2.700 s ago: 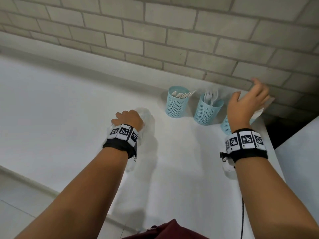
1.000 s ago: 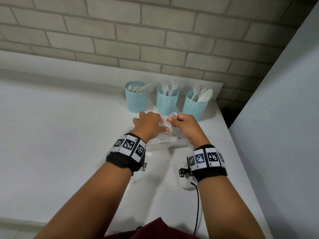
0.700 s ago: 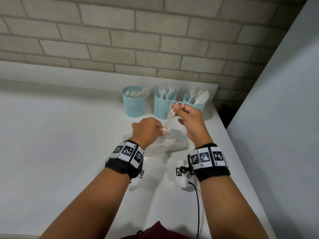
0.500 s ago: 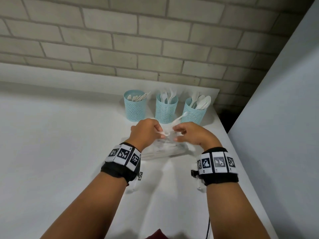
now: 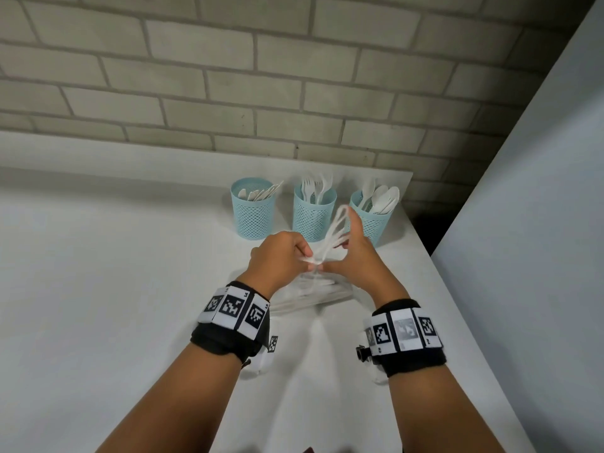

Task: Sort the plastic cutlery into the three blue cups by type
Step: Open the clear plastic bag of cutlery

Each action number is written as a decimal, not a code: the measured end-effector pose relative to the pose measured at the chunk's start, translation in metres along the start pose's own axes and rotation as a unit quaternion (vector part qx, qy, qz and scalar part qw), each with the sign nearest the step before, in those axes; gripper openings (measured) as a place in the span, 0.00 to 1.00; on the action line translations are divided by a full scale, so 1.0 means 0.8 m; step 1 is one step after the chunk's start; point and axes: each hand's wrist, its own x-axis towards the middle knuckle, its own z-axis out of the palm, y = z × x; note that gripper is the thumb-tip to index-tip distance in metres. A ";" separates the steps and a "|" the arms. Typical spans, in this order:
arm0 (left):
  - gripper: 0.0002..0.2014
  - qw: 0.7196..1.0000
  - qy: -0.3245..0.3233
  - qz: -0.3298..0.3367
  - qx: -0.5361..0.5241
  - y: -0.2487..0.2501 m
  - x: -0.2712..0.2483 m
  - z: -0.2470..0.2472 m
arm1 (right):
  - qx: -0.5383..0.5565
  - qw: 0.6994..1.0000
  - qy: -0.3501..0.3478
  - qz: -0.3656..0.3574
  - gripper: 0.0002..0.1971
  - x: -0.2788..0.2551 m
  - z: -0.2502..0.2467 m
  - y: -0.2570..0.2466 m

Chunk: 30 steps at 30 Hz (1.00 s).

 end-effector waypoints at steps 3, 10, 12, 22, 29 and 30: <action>0.10 1.000 0.006 -0.001 0.020 0.002 -0.001 -0.003 | 0.033 0.997 -0.032 -0.058 0.52 -0.001 0.008 -0.003; 0.08 1.000 0.020 -0.023 0.000 -0.015 -0.002 -0.026 | 0.141 0.989 0.026 -0.033 0.49 -0.003 -0.007 0.010; 0.07 1.000 0.004 0.005 -0.004 -0.010 -0.001 -0.024 | 0.155 0.986 0.018 -0.051 0.52 -0.003 -0.003 0.002; 0.04 0.993 0.071 0.070 -0.058 0.003 -0.005 -0.034 | 0.210 0.968 0.070 -0.115 0.43 -0.009 -0.002 -0.010; 0.07 0.969 0.131 0.057 -0.199 0.020 -0.005 -0.046 | 0.267 0.937 0.167 -0.150 0.28 -0.007 -0.004 -0.025; 0.08 0.958 0.129 0.058 -0.248 0.023 -0.006 -0.053 | 0.268 0.937 0.168 -0.148 0.24 -0.008 -0.006 -0.028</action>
